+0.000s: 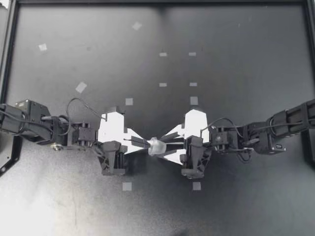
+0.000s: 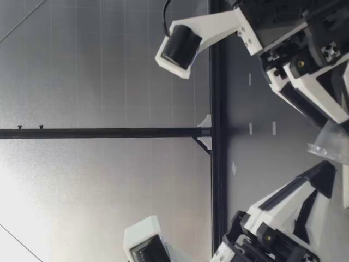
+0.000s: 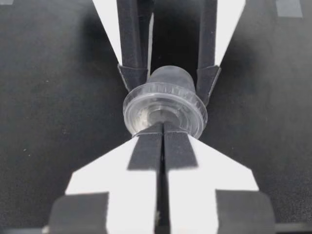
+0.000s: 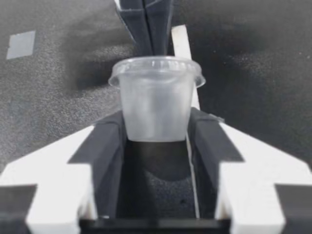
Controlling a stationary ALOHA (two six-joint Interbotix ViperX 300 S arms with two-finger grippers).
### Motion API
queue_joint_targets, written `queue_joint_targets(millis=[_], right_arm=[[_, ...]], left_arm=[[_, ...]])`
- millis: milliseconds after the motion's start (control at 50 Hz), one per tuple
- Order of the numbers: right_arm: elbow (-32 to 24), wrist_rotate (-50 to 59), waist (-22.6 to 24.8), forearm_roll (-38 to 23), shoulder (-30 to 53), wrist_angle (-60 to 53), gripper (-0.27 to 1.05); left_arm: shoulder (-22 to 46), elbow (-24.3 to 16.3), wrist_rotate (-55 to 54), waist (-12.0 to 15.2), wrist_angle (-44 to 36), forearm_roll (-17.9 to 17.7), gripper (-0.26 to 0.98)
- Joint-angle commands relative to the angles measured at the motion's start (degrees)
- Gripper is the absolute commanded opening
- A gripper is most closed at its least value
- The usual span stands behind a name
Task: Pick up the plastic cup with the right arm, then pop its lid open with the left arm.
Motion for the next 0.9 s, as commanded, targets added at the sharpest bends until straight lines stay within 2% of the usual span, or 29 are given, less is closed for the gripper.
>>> queue_joint_targets(millis=[0, 240, 420, 580, 660, 740, 880], right_arm=[[-1.1, -0.1, -0.1, -0.4, -1.9, 1.8, 0.44], [-2.8, 0.1, -0.1, -1.8, -3.6, 9.5, 0.41], [-2.7, 0.1, -0.1, -2.0, -4.1, 9.6, 0.32], [-1.8, 0.3, -0.1, -2.0, -5.2, 9.1, 0.30], [0.5, 0.3, -0.1, -2.6, -7.6, 5.4, 0.30], [4.1, 0.2, -0.1, -3.5, -10.6, -2.5, 0.30], [11.2, -0.3, -0.1, -5.7, -14.0, -24.9, 0.30]], left_arm=[[-0.8, -0.7, -0.1, 0.2, -0.5, 0.1, -0.10], [-0.8, -0.4, -0.1, 0.2, -0.5, 0.1, -0.10], [-1.4, 0.0, -0.3, 0.1, -0.5, 0.1, -0.10], [-4.6, 1.2, -1.4, 0.1, -0.9, 0.1, -0.10], [-7.5, 3.0, -3.0, -0.2, -3.5, 0.0, -0.10], [-10.4, 5.7, -7.4, -0.3, -9.9, -0.1, -0.10], [-13.1, 9.7, -21.7, -0.3, -21.4, 0.0, -0.09]])
